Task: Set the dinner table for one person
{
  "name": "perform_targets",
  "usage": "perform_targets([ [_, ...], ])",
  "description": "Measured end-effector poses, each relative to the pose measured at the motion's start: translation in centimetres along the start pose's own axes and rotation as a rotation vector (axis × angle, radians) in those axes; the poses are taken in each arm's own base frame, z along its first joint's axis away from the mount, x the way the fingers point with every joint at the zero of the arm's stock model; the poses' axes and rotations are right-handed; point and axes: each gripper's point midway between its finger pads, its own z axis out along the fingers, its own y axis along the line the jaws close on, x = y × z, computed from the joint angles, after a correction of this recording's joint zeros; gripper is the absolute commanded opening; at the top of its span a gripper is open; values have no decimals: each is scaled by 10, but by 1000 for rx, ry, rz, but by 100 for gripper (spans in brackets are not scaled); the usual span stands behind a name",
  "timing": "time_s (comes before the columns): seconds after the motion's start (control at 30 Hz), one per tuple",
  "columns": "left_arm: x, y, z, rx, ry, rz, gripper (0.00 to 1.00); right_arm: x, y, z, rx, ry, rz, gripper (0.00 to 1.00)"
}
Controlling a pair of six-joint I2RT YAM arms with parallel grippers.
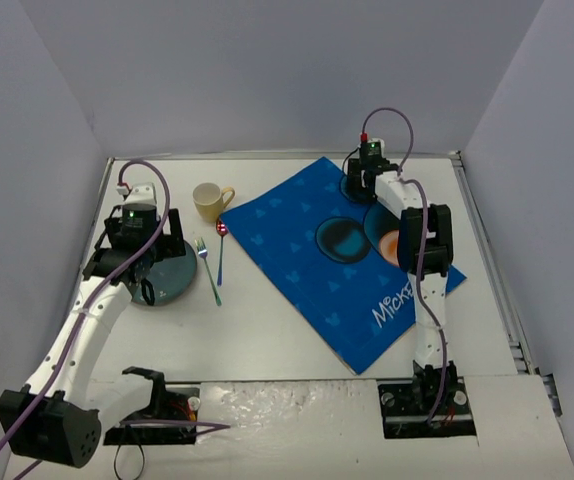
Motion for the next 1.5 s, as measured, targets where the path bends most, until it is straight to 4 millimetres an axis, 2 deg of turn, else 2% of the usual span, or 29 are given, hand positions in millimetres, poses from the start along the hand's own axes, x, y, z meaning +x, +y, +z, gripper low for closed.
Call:
perform_targets([
  [0.13, 0, -1, 0, 4, -1, -1, 97, 18, -14, -24, 34, 69, -41, 66],
  [0.37, -1, -1, -1, 9, -4, -2, 97, 29, -25, -74, 41, 91, -32, 67],
  [0.5, -2, -2, -3, 14, -11, -5, 97, 58, -30, -90, 53, 143, 20, 68],
  [0.63, -3, -2, -5, 19, -17, -8, 97, 96, -32, -87, 74, 215, 84, 70],
  [0.73, -3, -2, -5, 21, -20, -9, 97, 102, -32, -86, 79, 211, 135, 70],
  [0.97, -3, -2, -6, 23, -20, -9, 97, 96, -39, -79, 99, 181, 218, 70],
  [1.23, -3, -2, -6, 23, -20, -9, 97, 72, -64, -58, 151, 114, 301, 70],
  [1.5, -3, -2, -6, 23, -20, -8, 97, 59, -81, -46, 186, 80, 351, 70],
])
